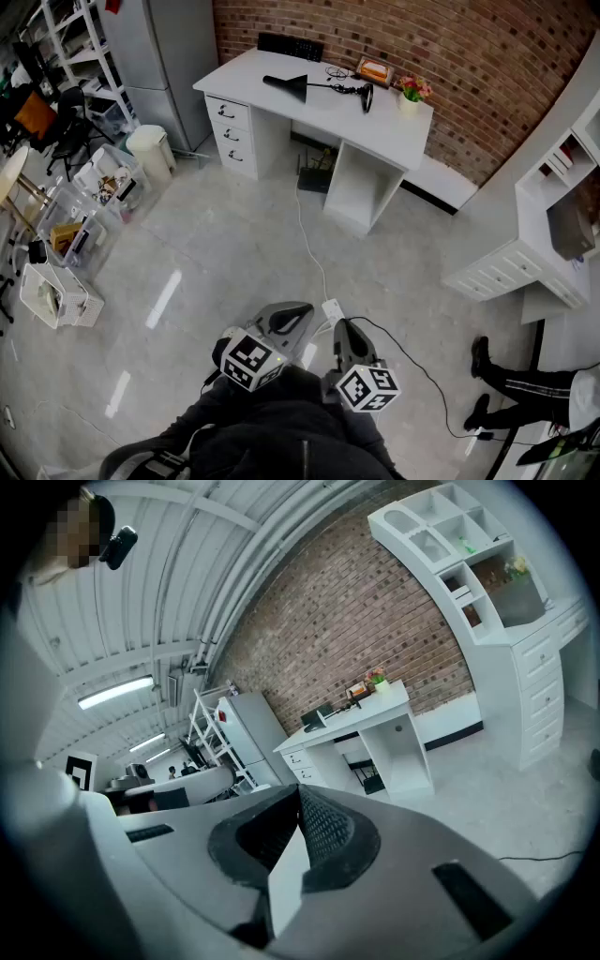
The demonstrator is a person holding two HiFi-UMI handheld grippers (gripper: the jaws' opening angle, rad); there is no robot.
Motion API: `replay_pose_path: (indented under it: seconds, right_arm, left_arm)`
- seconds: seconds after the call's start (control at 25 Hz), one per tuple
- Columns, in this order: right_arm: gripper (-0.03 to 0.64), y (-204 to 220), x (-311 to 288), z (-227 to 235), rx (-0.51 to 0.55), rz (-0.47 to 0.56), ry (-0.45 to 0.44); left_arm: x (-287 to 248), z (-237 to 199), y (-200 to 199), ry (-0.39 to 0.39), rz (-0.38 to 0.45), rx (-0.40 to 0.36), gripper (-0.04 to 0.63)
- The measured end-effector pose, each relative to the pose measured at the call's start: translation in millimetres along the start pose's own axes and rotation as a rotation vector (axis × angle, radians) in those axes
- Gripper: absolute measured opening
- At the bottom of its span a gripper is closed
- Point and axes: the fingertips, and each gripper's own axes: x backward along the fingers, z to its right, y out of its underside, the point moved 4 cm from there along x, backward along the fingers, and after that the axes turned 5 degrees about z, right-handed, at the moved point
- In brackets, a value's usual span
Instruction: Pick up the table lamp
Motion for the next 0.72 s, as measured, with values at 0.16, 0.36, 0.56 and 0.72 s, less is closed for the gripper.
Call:
replay_pose_path:
  seconds: [0.16,0.36,0.56,0.72]
  right_arm:
    - [0.009,-2,5,5,-0.004,-0.008,-0.007]
    - [0.009,-3,7,5,-0.010,-0.006,-0.018]
    - [0.011,-8,0,0,0.035,0.002,-0.017]
    - [0.011,-8,-9,5,0.042,-0.011,0.000]
  left_arm:
    - [-8,9,2,-0.044,-0.039,0.078,0.002]
    - [-7,17,13,-0.089,-0.110,0.045,0.002]
    - [-2,8,15,-0.155,-0.120,0.097,0.002]
    - [-3,-7,17,-0.200,-0.129,0.129,0.002]
